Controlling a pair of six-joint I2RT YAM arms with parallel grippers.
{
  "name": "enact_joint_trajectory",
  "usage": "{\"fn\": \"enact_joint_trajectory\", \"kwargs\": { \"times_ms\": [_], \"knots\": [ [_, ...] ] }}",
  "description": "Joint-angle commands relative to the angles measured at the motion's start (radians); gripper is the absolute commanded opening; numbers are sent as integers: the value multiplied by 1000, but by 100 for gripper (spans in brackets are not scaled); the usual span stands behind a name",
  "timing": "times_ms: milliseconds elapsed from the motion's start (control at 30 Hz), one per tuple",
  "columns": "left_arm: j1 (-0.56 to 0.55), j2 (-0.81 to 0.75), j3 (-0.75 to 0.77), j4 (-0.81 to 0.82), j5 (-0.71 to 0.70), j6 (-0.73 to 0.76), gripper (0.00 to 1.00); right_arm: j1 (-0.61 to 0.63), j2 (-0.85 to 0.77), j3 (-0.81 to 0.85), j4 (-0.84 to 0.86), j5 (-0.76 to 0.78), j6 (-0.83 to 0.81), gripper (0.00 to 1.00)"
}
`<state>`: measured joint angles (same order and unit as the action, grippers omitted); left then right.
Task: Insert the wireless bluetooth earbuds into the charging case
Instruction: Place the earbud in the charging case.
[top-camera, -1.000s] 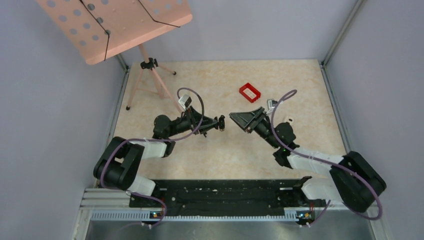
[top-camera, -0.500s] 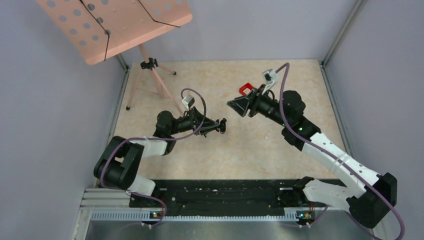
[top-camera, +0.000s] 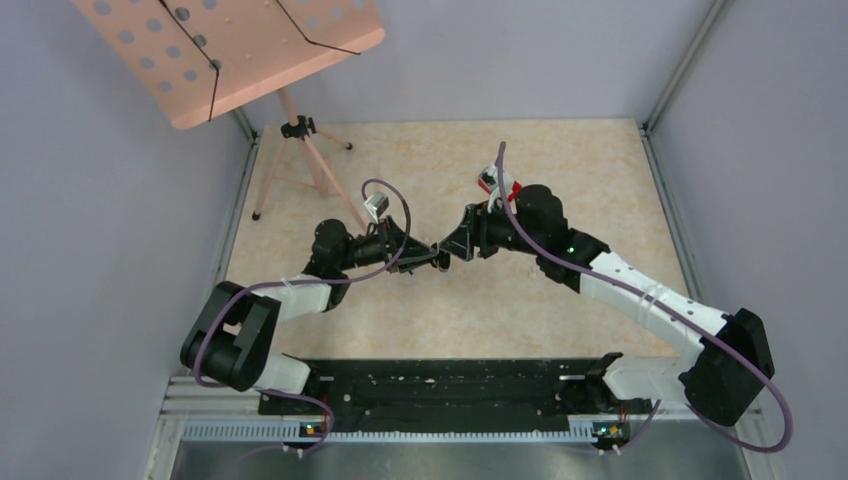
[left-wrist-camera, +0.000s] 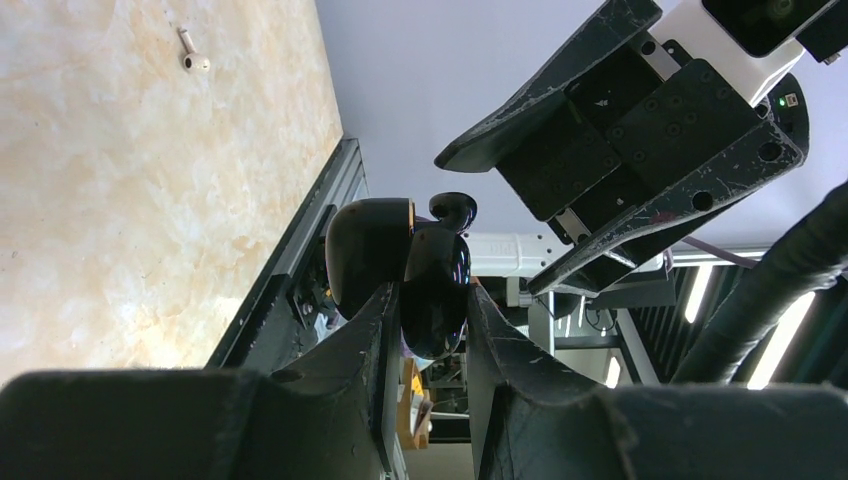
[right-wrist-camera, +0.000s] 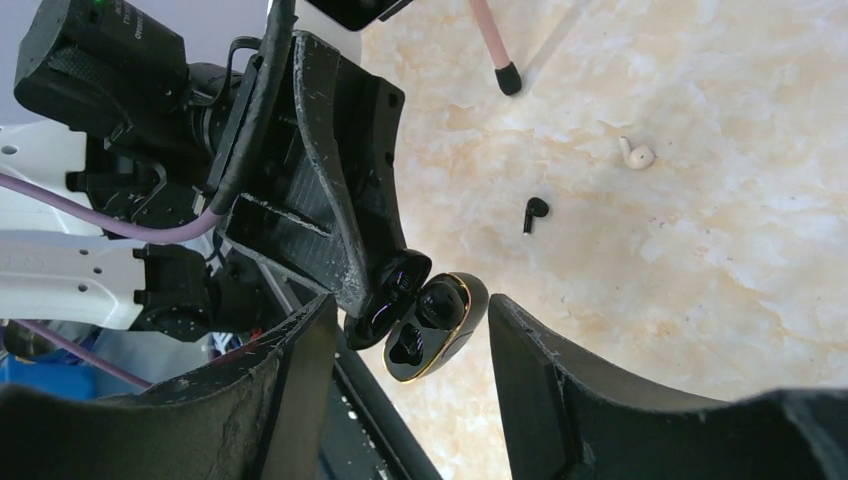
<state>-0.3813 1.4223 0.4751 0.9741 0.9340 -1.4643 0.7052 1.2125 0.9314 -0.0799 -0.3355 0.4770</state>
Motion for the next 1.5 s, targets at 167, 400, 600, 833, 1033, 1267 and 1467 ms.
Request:
{"fn": "enact_joint_trajectory", "kwargs": {
  "times_ms": [167,400,600,833,1033,1267,1467],
  "knots": [
    [-7,-22,30,22,-8,26,0,6,10,40,17,3,-17,51],
    [-7,-27,30,25,-13,25,0,7,15,29,42,-9,-6,48],
    [-8,-26,28,25,-16,24,0,7,9,22,46,-11,0,44],
    [-9,-31,23,26,-17,25,0,7,8,9,52,-29,14,38],
    [-9,-31,21,28,-21,24,0,7,7,2,50,-33,28,36],
    [-8,-32,19,31,-23,25,0,7,9,-5,45,-21,44,25],
    [-10,-29,19,32,-24,24,0,7,10,-18,48,-16,64,18]
  ]
}}
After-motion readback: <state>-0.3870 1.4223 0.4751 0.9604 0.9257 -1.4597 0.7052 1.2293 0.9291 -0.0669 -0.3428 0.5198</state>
